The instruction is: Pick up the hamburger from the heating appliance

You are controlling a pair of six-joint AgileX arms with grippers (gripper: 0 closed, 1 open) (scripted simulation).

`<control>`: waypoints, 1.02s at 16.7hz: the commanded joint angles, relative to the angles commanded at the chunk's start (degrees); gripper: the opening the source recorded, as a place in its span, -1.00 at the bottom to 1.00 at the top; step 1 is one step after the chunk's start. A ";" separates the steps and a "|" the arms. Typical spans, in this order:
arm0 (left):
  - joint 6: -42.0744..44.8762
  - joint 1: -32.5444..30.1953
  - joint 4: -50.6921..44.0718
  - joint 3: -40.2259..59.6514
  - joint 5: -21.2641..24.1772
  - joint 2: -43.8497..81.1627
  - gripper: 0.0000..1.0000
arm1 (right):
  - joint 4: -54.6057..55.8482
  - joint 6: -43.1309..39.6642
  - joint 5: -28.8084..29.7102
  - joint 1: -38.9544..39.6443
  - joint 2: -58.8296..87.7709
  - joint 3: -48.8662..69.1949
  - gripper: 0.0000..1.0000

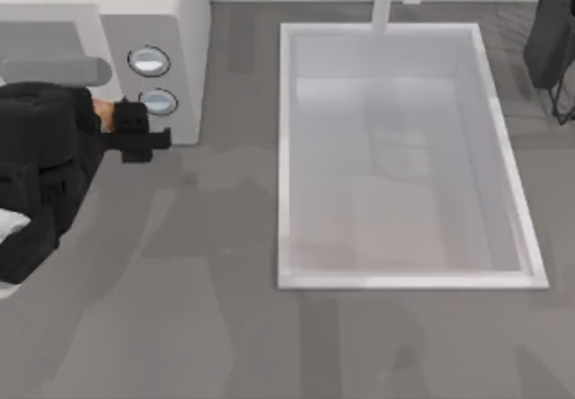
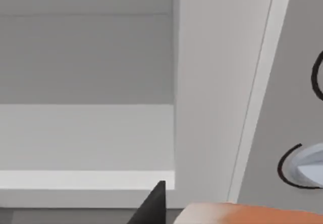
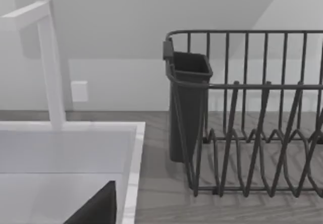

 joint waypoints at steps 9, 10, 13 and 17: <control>0.06 -0.28 32.59 -7.88 0.56 22.34 -1.00 | 0.00 0.00 0.00 0.00 0.00 0.00 1.00; 0.07 -0.27 33.64 -8.30 0.62 23.21 -1.00 | 0.00 0.00 0.00 0.00 0.00 0.00 1.00; 0.08 -0.26 34.11 -8.50 0.64 23.61 -1.00 | 0.00 0.00 0.00 0.00 0.00 0.00 1.00; 0.08 -0.26 34.11 -8.50 0.64 23.61 -0.70 | 0.00 0.00 0.00 0.00 0.00 0.00 1.00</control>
